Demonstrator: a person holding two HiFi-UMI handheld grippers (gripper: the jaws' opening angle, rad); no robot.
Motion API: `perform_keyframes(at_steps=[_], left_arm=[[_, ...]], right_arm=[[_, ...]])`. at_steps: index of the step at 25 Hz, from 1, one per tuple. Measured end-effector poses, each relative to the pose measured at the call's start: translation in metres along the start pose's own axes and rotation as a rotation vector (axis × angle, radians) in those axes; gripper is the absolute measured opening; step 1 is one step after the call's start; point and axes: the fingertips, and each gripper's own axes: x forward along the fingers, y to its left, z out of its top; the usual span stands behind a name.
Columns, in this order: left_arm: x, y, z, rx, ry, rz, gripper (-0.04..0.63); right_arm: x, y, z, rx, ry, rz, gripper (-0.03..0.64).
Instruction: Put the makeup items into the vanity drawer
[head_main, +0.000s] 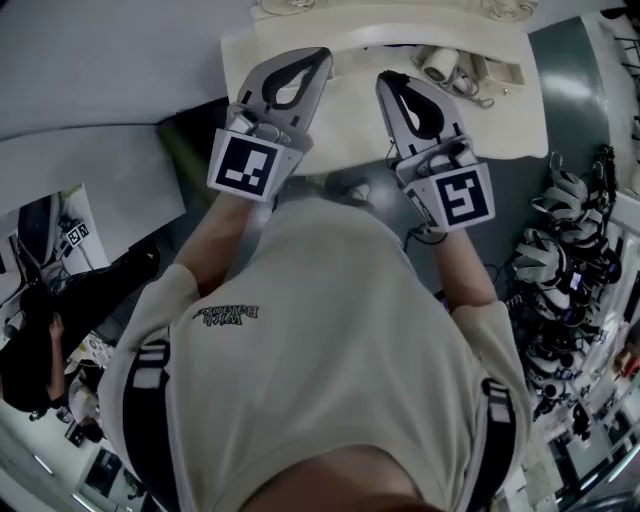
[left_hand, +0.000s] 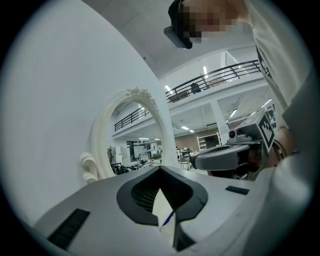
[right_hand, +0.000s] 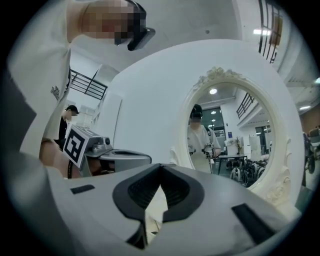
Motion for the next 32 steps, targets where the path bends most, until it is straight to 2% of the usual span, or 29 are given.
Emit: perform_keyframes(at_steps=[8,11,13,20,27,32], left_arm=[[-0.019,0.032,-0.057,-0.015,0.086,0.085,0.013],[-0.026,0.039,-0.086,-0.031,0.124,0.110,0.014],[-0.031,0.043,-0.106,-0.051,0.143,0.125,0.014],[-0.049,0.057,-0.171,-0.107,0.204,0.158,0.014],[-0.057,0.051,-0.231,-0.158,0.279,0.157,0.014],[-0.063,0.042,-0.267,-0.177,0.337,0.134,0.014]], right_arm=[[0.052,0.037,-0.055,0.032,0.102,0.164,0.009],[0.066,0.052,-0.091,0.055,0.172,0.225,0.009],[0.073,0.063,-0.116,0.063,0.225,0.270,0.035],[0.094,0.105,-0.186,0.040,0.362,0.393,0.035],[0.089,0.139,-0.265,0.003,0.519,0.483,0.050],[0.082,0.148,-0.317,-0.024,0.632,0.499,0.052]])
